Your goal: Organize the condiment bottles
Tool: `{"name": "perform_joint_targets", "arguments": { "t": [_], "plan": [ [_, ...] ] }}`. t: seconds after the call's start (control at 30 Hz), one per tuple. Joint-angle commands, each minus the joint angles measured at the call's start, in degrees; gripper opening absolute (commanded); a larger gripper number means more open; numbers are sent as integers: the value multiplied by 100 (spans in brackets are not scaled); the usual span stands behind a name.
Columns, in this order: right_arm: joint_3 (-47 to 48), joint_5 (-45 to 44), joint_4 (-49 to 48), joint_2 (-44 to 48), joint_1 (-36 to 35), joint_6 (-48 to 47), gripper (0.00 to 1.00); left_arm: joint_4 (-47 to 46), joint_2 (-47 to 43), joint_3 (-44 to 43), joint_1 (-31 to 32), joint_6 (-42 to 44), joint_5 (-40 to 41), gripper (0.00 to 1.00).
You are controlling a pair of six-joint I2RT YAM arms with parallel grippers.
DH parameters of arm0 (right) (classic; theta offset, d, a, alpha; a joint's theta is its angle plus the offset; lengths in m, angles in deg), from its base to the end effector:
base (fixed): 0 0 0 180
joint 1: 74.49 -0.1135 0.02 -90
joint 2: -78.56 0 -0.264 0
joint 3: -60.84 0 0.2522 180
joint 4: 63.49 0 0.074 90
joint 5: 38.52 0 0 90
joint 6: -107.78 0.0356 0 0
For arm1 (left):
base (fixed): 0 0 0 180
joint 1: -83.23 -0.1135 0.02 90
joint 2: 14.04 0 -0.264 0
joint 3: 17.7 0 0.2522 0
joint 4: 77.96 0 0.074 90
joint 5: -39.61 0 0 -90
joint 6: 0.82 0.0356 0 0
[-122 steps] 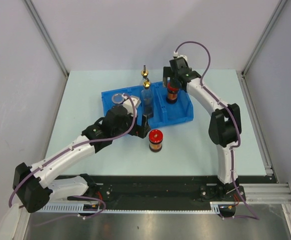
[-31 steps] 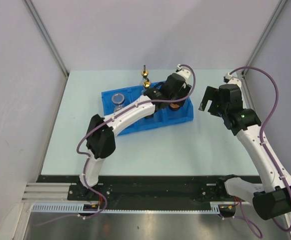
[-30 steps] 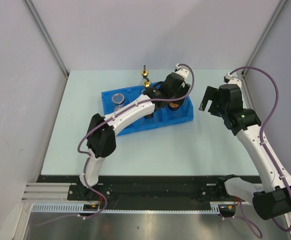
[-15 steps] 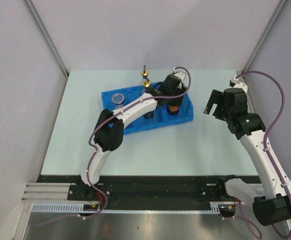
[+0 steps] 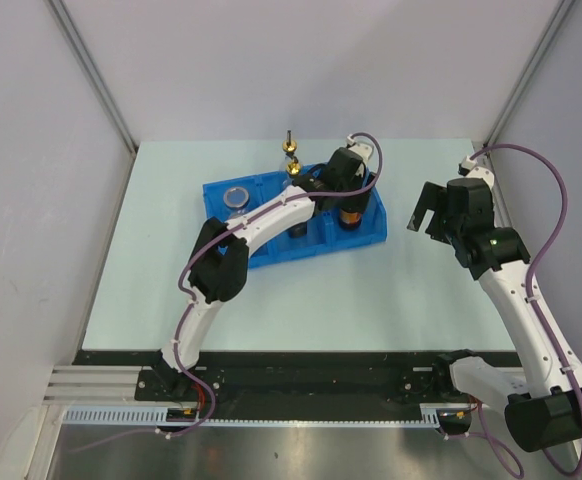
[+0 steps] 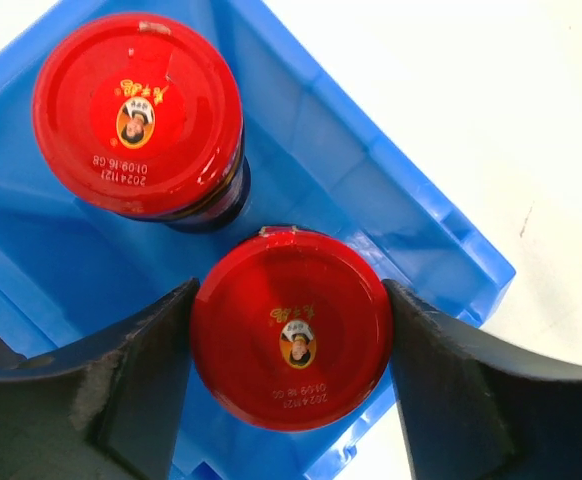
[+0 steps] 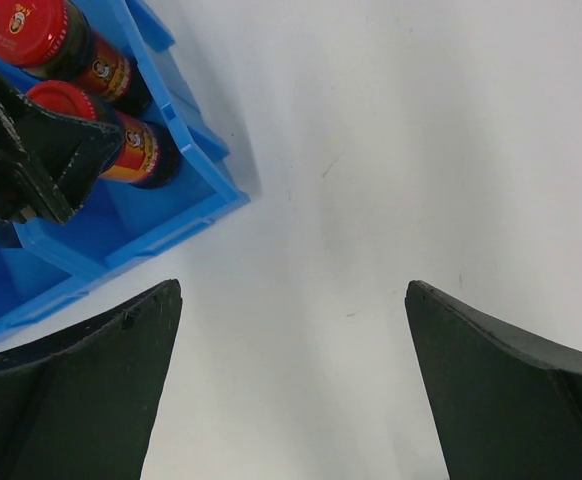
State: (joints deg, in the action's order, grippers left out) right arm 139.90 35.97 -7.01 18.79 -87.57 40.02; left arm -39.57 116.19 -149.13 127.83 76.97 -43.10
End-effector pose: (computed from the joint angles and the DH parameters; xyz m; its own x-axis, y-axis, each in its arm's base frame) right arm 0.2081 0.0386 0.3594 -0.5490 0.2469 -0.7985 0.2131 0.9652 0.1519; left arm 0.3804 -0.3687 0.2543 -0.5527 0.2504 -0.7948 0.5193 0.8494 -0.0935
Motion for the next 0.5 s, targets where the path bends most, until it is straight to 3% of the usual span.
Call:
{"name": "perform_joint_targets", "arguments": {
  "t": [0.0,0.17,0.47],
  "plan": [
    [-8,48,-53,132,34,-9,100,-432,-165,-380,14,96,-26,85],
    [-17,74,-44,150,43,8,100,-511,-226,-274,40,263,27,98],
    [-17,57,-18,211,51,44,100,-449,-612,-231,163,500,360,100]
  ]
}}
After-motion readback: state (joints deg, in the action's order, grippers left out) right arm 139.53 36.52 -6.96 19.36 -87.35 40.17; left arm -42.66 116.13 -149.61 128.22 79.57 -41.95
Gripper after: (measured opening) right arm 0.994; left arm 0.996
